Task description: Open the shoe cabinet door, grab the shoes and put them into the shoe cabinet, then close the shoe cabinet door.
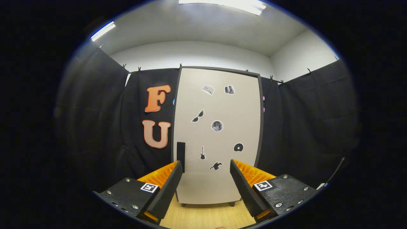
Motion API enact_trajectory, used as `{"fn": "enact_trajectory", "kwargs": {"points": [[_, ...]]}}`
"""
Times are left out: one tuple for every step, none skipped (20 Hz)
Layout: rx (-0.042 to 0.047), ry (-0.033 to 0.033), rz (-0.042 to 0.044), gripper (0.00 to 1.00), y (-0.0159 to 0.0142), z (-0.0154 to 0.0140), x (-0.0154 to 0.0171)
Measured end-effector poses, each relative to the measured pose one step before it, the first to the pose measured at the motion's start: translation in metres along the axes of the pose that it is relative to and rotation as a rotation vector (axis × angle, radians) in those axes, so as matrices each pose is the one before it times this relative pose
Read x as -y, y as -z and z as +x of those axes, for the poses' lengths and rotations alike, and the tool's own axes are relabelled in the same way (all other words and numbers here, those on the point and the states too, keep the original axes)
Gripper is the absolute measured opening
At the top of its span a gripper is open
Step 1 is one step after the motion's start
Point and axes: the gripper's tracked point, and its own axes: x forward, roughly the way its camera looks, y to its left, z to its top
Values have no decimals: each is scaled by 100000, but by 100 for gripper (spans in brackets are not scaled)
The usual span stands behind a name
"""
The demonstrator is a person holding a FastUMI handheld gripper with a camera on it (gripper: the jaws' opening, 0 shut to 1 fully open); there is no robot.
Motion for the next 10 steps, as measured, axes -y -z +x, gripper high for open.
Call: {"fn": "enact_trajectory", "kwargs": {"points": [[618, 920, 509, 94, -241, -705, 740], [443, 1143, 721, 94, -123, -521, 720], [456, 882, 727, 94, -129, -457, 672], [116, 838, 599, 94, -61, -379, 611], [-170, 631, 640, 94, 91, -327, 505], [-435, 323, 508, 94, 177, -136, 402], [-421, 370, 489, 94, 203, -172, 356], [-595, 485, 261, 94, 193, 15, 246], [-1055, 162, 14, 94, 232, -7, 207], [-805, -175, -153, 94, 157, -63, 37]]}}
